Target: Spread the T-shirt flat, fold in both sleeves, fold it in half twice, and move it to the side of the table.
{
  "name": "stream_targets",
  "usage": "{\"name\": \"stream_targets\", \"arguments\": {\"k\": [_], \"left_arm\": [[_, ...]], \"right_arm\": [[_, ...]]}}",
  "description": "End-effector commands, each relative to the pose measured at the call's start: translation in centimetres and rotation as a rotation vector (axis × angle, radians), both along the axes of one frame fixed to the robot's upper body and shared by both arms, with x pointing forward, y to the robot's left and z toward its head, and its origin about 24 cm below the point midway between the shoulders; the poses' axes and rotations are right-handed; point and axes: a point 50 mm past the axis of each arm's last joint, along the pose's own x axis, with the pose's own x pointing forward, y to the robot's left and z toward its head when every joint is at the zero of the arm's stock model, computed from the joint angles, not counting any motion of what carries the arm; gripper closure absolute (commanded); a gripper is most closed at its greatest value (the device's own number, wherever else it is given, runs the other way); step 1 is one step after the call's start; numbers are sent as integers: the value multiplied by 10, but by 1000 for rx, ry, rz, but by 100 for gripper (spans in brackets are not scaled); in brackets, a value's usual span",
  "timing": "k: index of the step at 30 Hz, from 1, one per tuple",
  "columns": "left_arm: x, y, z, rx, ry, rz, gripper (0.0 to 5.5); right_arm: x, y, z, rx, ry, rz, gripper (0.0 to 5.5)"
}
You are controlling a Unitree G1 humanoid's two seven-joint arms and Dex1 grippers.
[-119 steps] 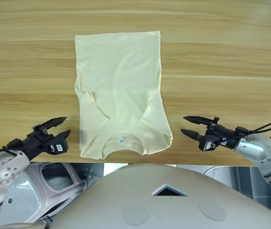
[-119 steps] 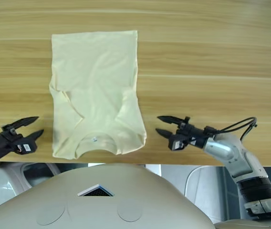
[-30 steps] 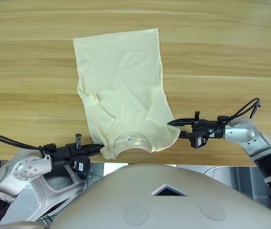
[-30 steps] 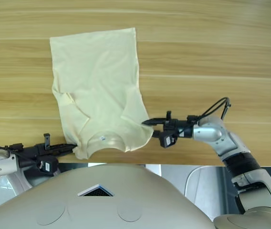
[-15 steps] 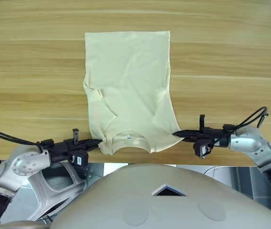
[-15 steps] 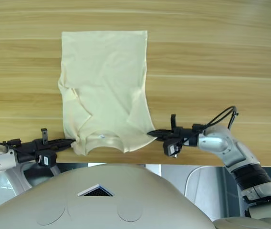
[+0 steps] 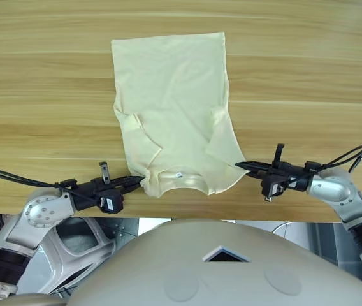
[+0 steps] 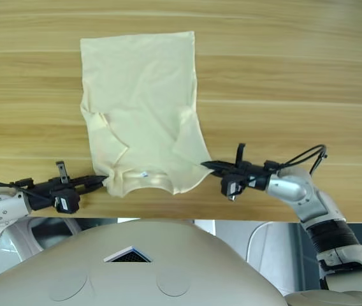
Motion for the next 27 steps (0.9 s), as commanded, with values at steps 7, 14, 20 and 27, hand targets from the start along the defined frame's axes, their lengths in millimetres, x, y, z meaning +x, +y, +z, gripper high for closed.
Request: {"name": "stream_targets", "arguments": {"k": [7, 14, 20, 27], "left_arm": [[-45, -4, 7, -47, 98, 3, 550], [-69, -10, 15, -96, 141, 67, 550], [-13, 7, 16, -238, -17, 259, 550], [64, -6, 9, -482, -139, 433, 550]], "right_arm": [[-36, -10, 23, 14, 28, -21, 550], [-50, -4, 50, 112, 33, -67, 550], [-17, 7, 53, 218, -41, -110, 550], [66, 29, 45, 422, -117, -295, 550]]}}
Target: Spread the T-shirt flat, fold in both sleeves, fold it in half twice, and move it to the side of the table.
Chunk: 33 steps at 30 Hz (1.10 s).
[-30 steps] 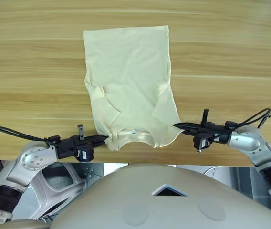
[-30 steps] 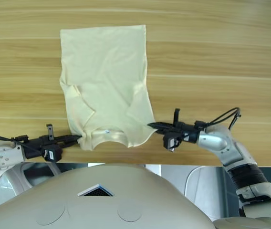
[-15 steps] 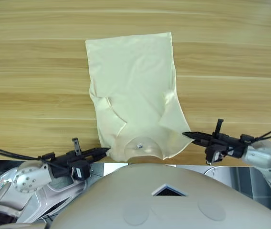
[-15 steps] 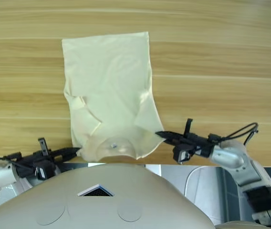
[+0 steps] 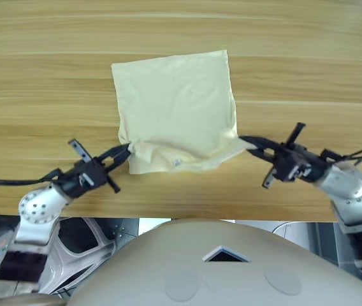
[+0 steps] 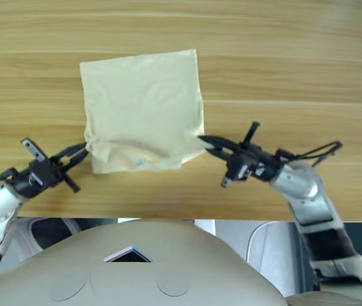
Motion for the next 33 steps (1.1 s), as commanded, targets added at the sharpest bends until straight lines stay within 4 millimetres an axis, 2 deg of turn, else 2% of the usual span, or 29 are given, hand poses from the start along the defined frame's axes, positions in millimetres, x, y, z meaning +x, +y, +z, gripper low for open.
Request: {"name": "stream_targets", "arguments": {"k": [1, 3, 7, 10, 13, 17, 21, 24, 25, 26, 33], "left_arm": [[32, -8, -6, -95, -15, 80, 550], [54, -12, -13, -121, -22, 150, 550], [86, -17, -22, -176, -35, 266, 550], [110, -18, -13, -260, -79, 333, 550], [128, -17, -12, -301, -95, 400, 550], [137, -13, -19, -337, -72, 486, 550], [141, -12, -36, -342, 3, 552, 550], [144, -14, -45, -346, 58, 581, 550], [145, -14, -48, -348, 72, 594, 550], [145, -14, -50, -353, 85, 602, 517], [155, -9, -58, -412, 162, 754, 411]], "right_arm": [[41, 6, 0, 79, -12, -108, 550], [65, 12, 1, 127, -22, -157, 550], [111, 27, 1, 174, -25, -258, 550], [142, 39, 2, 184, -12, -326, 550], [161, 50, 1, 179, 1, -374, 550], [175, 62, -7, 114, 36, -442, 550], [178, 68, -20, 31, 64, -504, 550], [182, 69, -22, -13, 65, -553, 550], [183, 68, -22, -32, 64, -570, 521], [184, 68, -23, -45, 66, -586, 506], [190, 72, -24, -58, 84, -702, 390]]}}
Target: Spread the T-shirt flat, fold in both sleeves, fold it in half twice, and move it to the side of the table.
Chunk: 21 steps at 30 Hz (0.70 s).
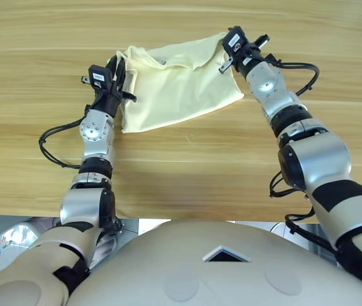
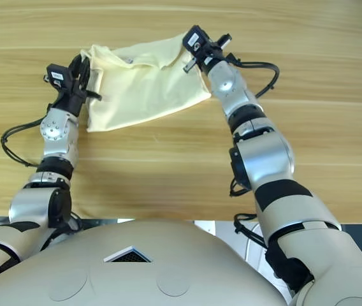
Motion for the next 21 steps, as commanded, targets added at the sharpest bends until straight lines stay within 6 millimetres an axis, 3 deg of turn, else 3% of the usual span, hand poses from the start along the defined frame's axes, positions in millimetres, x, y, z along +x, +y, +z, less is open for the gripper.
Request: {"name": "stream_targets", "arguments": {"k": [1, 7, 11, 16, 18, 21], "left_arm": [[4, 6, -3, -45, 35, 92, 393], [-14, 51, -16, -165, 113, 376, 295], [-31, 76, -11, -164, 53, 528, 223], [-9, 42, 78, 167, -416, 262, 138], [6, 20, 107, 263, -530, 139, 138], [31, -22, 101, 547, -463, -163, 138]], "right_arm": [[6, 7, 7, 20, -9, -53, 372], [8, -3, 7, 163, -8, -235, 265], [6, -8, 5, 327, 5, -285, 263], [-10, -25, 1, 442, -120, -261, 263], [-25, -30, -8, 454, -157, -235, 263], [-45, -25, -21, 395, -187, -171, 263]]}}
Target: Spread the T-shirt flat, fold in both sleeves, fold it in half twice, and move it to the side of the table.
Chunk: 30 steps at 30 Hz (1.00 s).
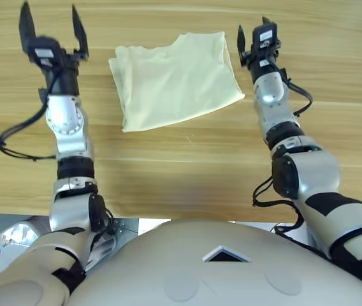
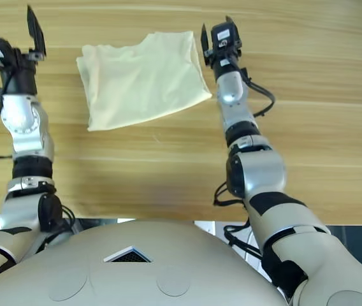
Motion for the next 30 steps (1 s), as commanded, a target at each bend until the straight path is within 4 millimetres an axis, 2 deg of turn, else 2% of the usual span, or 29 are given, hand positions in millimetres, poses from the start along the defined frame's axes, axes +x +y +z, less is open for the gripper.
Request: {"name": "stream_targets", "arguments": {"k": [1, 3, 6, 8, 12, 14, 15, 18, 20, 22, 25, 30], "left_arm": [[26, -47, -20, 487, 179, -236, 138], [29, -54, -60, 874, 375, -330, 138], [25, -31, -99, 1259, 595, -304, 138], [18, -14, -111, 1358, 681, -285, 138], [3, 15, -121, 1374, 757, -243, 138], [-8, 16, -124, 1249, 719, -264, 138], [-19, 8, -129, 1149, 684, -323, 138], [-55, -29, -142, 855, 610, -444, 138], [-79, -56, -151, 619, 615, -424, 138], [-95, -83, -146, 322, 618, -356, 138], [-101, -104, -122, -63, 601, -235, 138], [-87, -102, -106, -360, 631, -25, 138]], "right_arm": [[-21, 8, -13, -53, -31, 55, 263], [-27, 11, -16, -58, -41, 59, 263], [-31, 16, -15, -74, -69, 72, 263], [-33, 14, -15, -88, -75, 64, 263], [-36, 10, -16, -94, -74, 41, 263], [-38, 14, -17, -103, -74, 58, 263], [-40, 16, -19, -118, -71, 67, 263], [-46, 21, -20, -165, -84, 96, 263], [-51, 19, -17, -202, -115, 111, 263], [-54, 11, -12, -221, -141, 95, 263], [-56, -1, -7, -242, -147, 62, 263], [-64, -14, -4, -269, -146, 29, 263]]}}
